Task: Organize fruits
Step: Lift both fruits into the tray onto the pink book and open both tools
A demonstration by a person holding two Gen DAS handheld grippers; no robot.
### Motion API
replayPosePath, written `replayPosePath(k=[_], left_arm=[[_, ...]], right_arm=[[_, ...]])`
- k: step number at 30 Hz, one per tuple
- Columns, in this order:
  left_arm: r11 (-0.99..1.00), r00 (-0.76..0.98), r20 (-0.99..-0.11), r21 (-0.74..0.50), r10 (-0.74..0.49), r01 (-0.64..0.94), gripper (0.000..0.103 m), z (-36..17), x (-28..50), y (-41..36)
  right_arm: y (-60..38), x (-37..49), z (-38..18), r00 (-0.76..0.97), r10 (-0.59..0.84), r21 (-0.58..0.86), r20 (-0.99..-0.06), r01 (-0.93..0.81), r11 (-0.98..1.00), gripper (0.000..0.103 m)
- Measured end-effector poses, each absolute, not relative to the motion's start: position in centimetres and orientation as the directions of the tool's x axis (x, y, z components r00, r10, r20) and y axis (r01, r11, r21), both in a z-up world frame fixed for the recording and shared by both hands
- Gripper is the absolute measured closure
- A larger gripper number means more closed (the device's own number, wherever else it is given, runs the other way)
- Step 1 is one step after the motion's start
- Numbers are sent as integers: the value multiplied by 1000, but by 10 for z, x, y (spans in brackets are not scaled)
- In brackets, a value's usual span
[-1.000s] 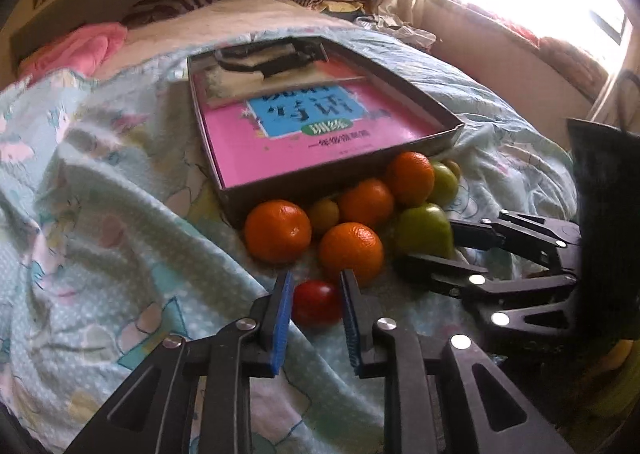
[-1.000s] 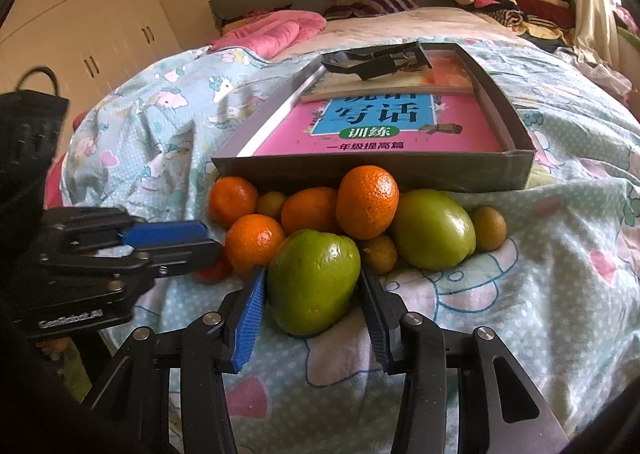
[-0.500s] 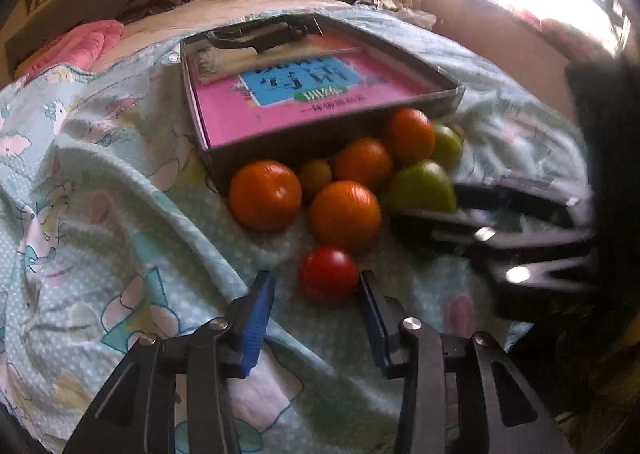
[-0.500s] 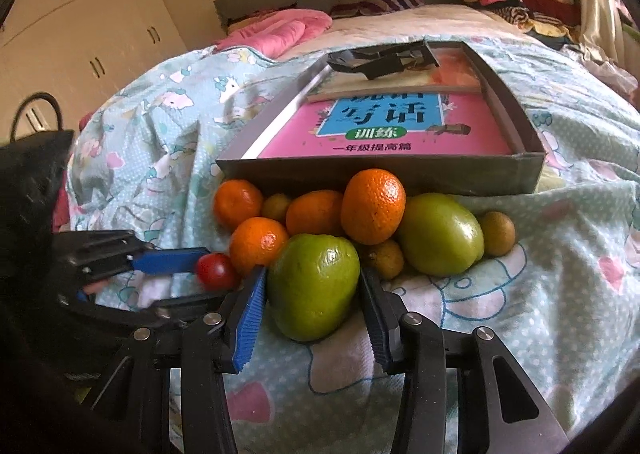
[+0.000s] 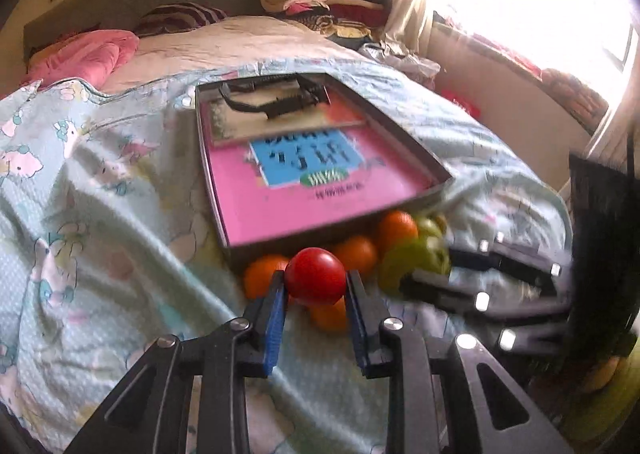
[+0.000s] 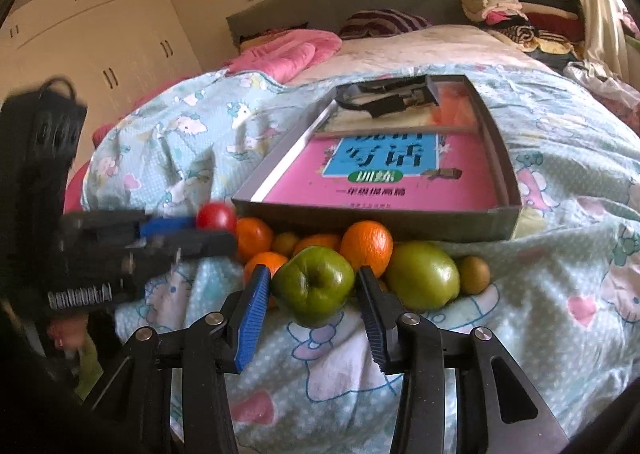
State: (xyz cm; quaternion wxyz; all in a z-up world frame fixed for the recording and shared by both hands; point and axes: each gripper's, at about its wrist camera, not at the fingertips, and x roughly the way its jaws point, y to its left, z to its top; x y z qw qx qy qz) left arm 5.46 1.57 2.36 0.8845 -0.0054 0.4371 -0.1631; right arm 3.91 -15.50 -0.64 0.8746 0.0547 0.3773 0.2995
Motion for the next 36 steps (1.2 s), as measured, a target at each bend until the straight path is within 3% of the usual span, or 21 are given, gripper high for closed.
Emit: replayPosePath(k=[16, 26, 31, 36], left_arm=[[957, 550, -789, -166, -274, 239, 74, 19, 123, 8], [964, 515, -820, -162, -251, 212, 74, -4, 137, 1], [972, 519, -826, -137, -220, 193, 74, -5, 140, 1], [973, 520, -827, -130, -213, 192, 73, -7, 141, 1]], right_arm=[[-181, 79, 29, 612, 577, 354, -541, -456, 816, 62], [-172, 118, 28, 628, 534, 290, -567, -455, 842, 62], [-166, 128, 8, 609, 471, 231, -639, -432, 872, 62], [-166, 131, -5, 589, 475, 240, -654, -433, 869, 61]])
